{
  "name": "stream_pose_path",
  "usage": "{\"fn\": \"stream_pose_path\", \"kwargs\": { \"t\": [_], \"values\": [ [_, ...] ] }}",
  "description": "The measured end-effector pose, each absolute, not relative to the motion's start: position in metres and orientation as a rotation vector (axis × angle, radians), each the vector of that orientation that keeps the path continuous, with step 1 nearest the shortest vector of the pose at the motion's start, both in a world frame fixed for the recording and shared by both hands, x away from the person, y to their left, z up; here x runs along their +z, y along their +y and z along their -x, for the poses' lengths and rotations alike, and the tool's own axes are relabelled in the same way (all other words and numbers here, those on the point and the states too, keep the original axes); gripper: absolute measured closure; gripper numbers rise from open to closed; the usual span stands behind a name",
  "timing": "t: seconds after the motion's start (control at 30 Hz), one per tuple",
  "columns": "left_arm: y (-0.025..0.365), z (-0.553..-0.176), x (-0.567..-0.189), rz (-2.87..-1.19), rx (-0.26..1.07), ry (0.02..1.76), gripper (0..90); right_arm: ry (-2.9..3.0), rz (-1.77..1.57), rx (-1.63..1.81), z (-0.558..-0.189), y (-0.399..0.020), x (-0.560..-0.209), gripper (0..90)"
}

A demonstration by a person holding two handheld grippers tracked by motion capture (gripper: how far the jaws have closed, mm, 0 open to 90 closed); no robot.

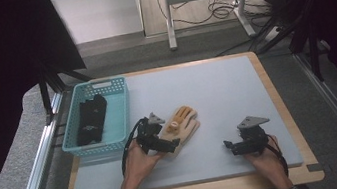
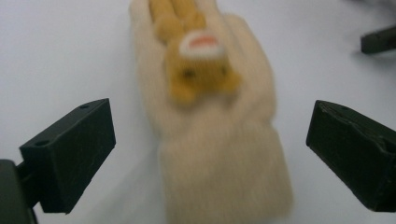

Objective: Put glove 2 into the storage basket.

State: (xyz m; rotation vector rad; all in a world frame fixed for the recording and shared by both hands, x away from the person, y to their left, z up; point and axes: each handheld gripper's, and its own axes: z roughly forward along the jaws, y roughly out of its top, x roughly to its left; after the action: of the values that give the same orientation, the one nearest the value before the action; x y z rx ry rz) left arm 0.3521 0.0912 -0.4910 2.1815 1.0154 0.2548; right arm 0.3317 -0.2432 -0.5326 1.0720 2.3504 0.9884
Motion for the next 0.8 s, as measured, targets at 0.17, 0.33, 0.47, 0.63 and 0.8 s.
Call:
{"fn": "stream_pose_path", "kwargs": {
  "t": [0.17,0.33,0.47,0.63,0.8],
  "values": [
    [0.075,-0.378,-0.496,-2.215,0.202,1.037,0.3,2.351,-1.072,0.989,-0.332,-0.243,-0.533,16.0],
    [0.058,-0.399,-0.512,-2.272,0.132,1.060,0.0,2.351,-1.071,0.990,-0.332,-0.243,-0.533,16.0],
    [0.046,-0.400,-0.521,-2.331,0.122,1.047,0.4,2.351,-1.071,0.990,-0.332,-0.244,-0.533,16.0],
    [0.038,-0.395,-0.524,-2.373,0.146,1.029,1.4,2.351,-1.072,0.991,-0.332,-0.244,-0.533,16.0],
    [0.031,-0.386,-0.523,-2.418,0.223,1.010,8.8,2.351,-1.072,0.991,-0.332,-0.244,-0.533,16.1]
  ]
}}
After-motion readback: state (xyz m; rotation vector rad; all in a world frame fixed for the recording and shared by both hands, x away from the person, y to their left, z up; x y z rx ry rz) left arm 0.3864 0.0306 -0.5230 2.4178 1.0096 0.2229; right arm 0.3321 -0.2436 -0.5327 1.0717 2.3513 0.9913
